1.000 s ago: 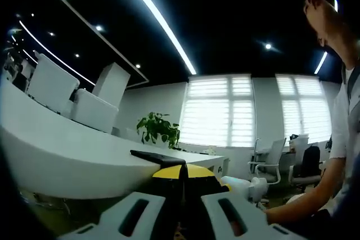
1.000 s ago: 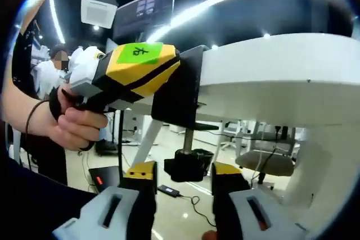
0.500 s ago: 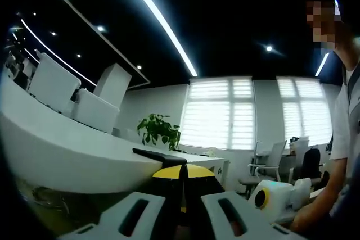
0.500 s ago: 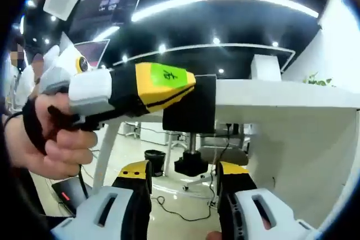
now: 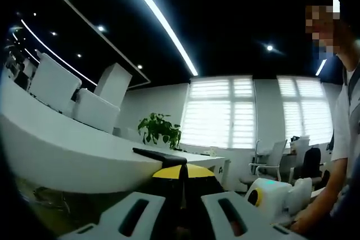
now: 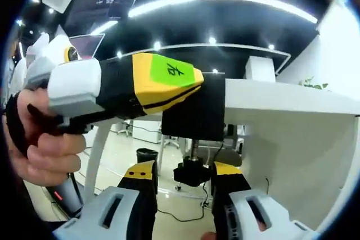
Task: Clamp the fixed fixture on the desktop, loosen the retaining clip, secure it to the edge of the desk, and tighten the retaining clip.
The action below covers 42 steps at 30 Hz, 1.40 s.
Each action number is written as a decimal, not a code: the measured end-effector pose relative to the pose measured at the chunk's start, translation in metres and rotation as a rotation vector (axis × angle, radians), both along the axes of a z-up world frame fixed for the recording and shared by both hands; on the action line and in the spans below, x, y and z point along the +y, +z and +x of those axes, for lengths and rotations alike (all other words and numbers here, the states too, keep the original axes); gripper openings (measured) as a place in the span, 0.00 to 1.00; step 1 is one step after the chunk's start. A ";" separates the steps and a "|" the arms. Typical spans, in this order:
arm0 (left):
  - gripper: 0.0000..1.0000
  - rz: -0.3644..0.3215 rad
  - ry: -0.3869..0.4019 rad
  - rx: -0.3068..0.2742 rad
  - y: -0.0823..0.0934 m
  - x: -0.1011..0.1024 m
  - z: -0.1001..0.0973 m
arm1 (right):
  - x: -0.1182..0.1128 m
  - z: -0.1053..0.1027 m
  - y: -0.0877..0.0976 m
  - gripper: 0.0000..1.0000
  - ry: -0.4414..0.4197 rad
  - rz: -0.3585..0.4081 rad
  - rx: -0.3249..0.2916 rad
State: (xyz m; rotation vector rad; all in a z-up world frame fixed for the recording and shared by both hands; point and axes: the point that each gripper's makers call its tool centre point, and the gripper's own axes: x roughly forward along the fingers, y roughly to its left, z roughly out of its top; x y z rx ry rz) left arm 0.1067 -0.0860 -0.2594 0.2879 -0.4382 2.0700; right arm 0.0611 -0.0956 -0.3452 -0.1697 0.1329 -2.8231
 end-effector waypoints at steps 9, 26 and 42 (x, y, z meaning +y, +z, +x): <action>0.02 -0.012 -0.004 0.001 0.001 -0.002 -0.002 | 0.007 -0.003 0.001 0.25 -0.021 0.023 0.003; 0.02 -0.005 -0.002 0.000 0.001 -0.003 -0.001 | -0.008 -0.001 0.000 0.25 0.594 0.079 -0.021; 0.02 -0.012 0.002 -0.003 -0.001 -0.001 0.003 | -0.008 0.025 -0.018 0.43 0.395 0.008 -0.001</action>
